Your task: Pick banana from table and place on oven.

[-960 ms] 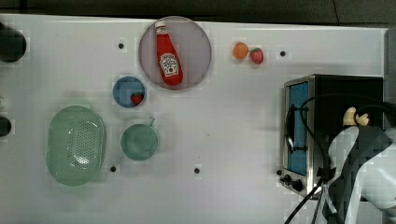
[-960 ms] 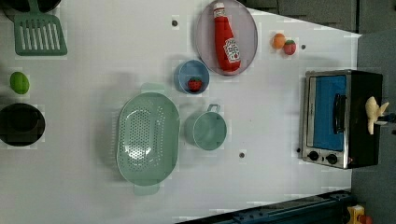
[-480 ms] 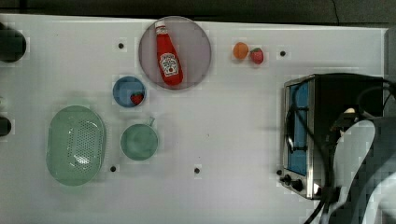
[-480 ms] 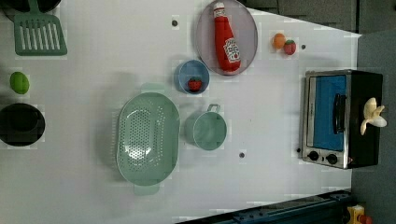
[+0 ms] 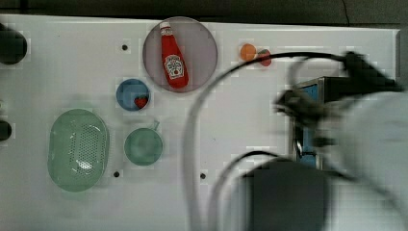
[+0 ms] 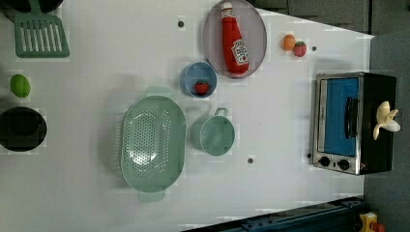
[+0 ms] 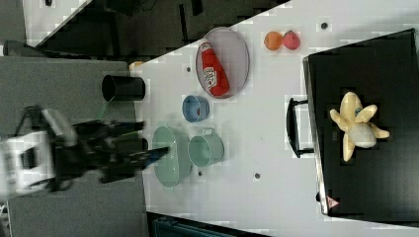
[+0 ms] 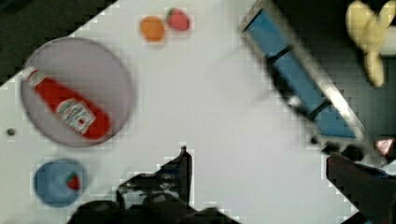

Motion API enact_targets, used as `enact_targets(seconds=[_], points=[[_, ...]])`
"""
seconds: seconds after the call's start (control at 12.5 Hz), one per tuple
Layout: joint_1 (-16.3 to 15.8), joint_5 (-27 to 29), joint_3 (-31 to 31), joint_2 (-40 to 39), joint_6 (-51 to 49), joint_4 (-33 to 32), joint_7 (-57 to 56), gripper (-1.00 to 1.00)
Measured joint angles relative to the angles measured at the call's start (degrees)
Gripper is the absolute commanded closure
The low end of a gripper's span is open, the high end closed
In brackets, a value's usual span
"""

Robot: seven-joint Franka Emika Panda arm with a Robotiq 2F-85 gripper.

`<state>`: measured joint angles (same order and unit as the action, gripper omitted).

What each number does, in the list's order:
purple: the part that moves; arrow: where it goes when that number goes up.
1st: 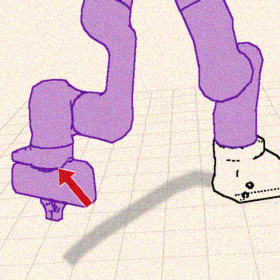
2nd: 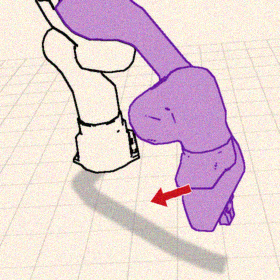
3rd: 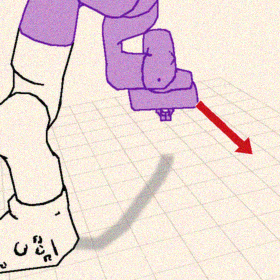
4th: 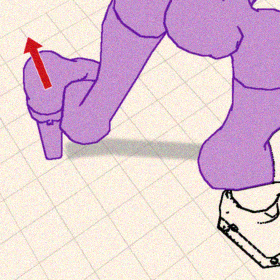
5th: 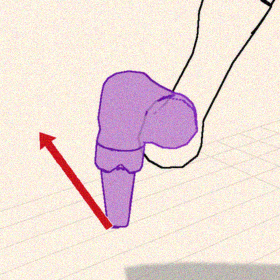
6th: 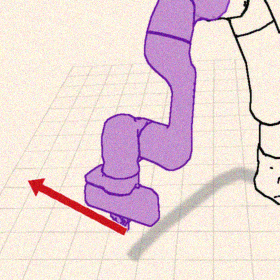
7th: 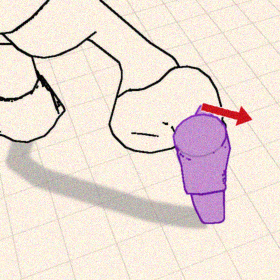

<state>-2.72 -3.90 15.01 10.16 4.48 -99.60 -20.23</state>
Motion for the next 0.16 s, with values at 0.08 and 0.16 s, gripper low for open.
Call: enact_targets(seconds=[0.08, 0.16], points=[[-1.0, 0.7, -2.3, 0.4, -0.1, 0.3, 4.4, -1.0], [-1.4, 2.1, -4.4, 0.3, -0.4, 0.7, 8.6, -1.0]])
